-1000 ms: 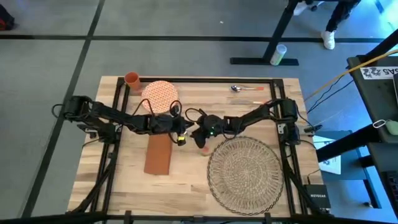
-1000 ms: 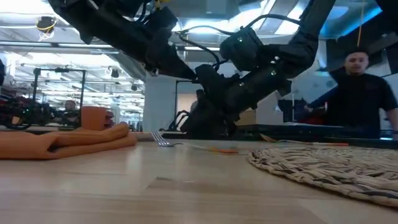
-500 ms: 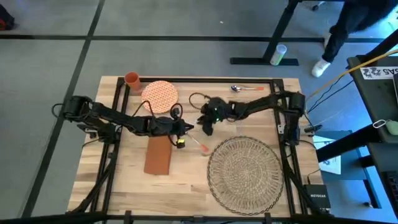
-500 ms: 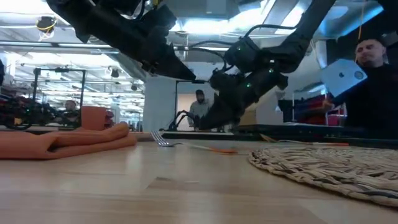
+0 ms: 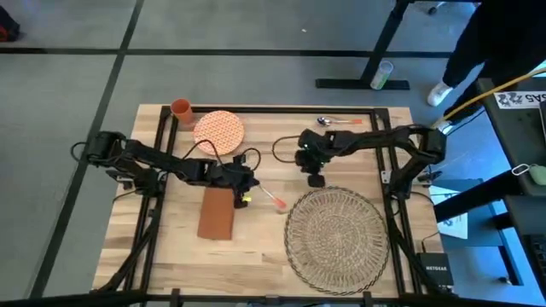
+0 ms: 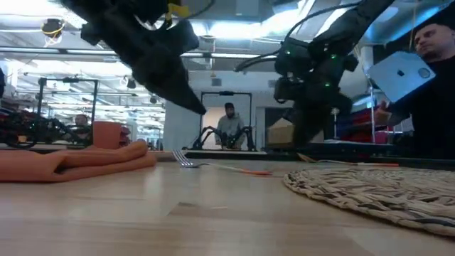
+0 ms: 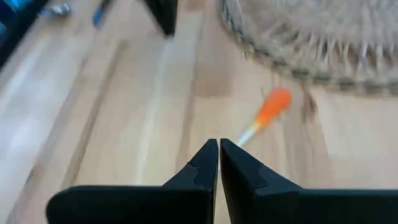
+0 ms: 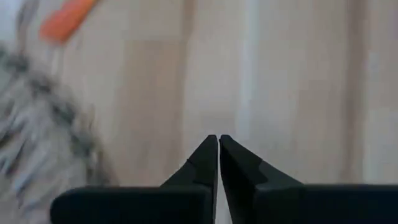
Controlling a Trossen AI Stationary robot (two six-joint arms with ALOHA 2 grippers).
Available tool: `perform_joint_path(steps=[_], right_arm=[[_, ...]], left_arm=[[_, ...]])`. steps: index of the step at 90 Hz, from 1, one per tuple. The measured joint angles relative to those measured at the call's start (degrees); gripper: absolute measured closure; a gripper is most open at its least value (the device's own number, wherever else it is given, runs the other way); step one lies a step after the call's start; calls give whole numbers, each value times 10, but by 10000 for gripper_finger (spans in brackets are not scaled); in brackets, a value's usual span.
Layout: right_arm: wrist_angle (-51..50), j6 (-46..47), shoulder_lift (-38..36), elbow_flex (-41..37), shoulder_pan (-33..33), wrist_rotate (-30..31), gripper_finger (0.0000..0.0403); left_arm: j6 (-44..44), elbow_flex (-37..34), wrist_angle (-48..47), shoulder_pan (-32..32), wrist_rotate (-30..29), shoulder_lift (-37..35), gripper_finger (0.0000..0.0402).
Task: Set table place
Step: Put the orange fork on top of the orange table napkin
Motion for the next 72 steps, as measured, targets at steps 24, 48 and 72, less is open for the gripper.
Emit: perform_joint_path(steps=[24,48,72], right_arm=[[-12,-35,0,0,20,-35,397],[-54,-64,0,0,22,-43,397],[-72,-79,0,3,22,-21,397]], left_arm=[[105,99,-147,38,81,0,402],[215,124,-211,53,122,4,402],[258,124,-205,47,127,59,402]])
